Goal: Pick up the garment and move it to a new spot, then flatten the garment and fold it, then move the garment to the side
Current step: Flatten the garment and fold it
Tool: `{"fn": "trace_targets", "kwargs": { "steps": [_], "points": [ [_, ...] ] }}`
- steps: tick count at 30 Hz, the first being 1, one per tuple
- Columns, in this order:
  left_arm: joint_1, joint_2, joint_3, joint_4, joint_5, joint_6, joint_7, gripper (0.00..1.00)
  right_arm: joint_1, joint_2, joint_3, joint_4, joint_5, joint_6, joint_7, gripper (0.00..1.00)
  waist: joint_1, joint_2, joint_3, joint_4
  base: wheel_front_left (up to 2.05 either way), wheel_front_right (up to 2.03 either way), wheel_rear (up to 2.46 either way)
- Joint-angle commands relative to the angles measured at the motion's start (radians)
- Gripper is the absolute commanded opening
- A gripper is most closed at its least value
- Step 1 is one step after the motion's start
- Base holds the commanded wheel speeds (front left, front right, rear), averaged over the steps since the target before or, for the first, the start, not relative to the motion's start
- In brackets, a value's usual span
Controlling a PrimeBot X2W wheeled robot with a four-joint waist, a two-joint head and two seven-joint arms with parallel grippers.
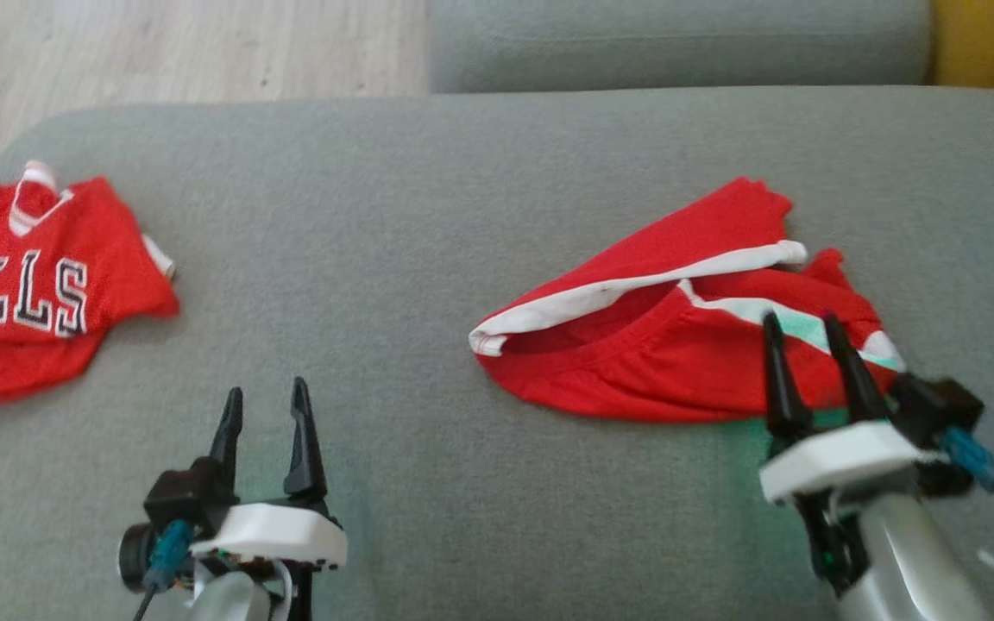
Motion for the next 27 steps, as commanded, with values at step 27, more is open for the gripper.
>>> {"fn": "trace_targets", "kwargs": {
  "steps": [27],
  "points": [
    [0.119,0.004,0.068,-0.067,0.074,-0.016,-0.006,1.00,0.094,0.008,0.035,-0.046,-0.066,0.003,-0.007,1.00,-0.0001,-0.0001,-0.073,-0.027,0.00,0.00,0.00]
  ]
}}
